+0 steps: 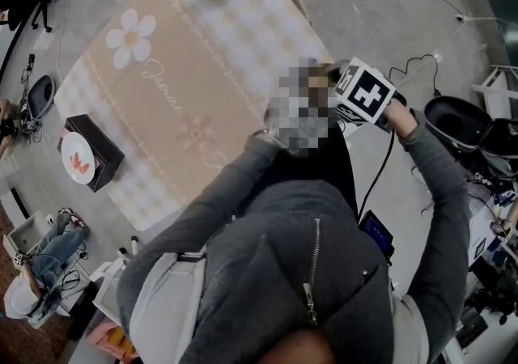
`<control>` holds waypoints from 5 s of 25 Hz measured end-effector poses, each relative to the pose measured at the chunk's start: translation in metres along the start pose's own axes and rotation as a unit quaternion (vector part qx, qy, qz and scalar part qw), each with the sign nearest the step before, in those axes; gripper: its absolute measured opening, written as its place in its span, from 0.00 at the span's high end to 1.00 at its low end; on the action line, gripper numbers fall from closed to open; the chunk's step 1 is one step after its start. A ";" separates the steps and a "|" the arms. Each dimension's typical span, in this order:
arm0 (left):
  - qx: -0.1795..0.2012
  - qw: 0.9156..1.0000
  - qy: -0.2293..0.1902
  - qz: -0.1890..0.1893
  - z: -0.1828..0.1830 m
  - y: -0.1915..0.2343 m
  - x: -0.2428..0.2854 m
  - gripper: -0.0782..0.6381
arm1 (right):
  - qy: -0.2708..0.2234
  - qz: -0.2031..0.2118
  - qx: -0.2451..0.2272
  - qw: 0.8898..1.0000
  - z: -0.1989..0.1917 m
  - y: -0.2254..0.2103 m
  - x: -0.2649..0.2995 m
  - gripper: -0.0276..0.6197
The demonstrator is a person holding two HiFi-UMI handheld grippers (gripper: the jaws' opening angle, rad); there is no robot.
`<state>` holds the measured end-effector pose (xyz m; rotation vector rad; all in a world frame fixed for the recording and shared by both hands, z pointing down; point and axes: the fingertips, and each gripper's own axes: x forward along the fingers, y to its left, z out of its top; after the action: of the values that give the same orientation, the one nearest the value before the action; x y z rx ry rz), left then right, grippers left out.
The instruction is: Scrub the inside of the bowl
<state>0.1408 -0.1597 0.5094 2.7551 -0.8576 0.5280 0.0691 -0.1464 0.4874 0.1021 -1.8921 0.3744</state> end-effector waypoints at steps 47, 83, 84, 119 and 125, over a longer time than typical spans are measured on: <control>0.000 1.000 0.004 0.000 -0.001 0.000 0.001 0.06 | -0.040 -0.060 0.063 0.995 -0.027 -0.038 -0.022 0.79; 0.000 1.000 0.005 -0.001 -0.001 -0.001 0.001 0.06 | -0.006 -0.030 0.084 0.996 -0.063 -0.007 -0.029 0.80; 0.000 1.000 0.005 -0.001 -0.001 -0.001 0.001 0.06 | -0.004 -0.026 0.086 0.996 -0.063 -0.006 -0.028 0.80; 0.001 1.000 0.008 0.000 -0.002 -0.002 0.001 0.06 | 0.034 0.115 0.087 0.989 -0.035 0.014 0.005 0.81; 0.002 1.000 0.007 -0.001 -0.003 -0.001 0.001 0.06 | 0.018 0.123 0.098 0.987 -0.027 0.011 0.007 0.81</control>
<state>0.1418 -0.1586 0.5121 2.7516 -0.8524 0.5496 0.0885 -0.1273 0.4999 -0.0086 -1.8332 0.7255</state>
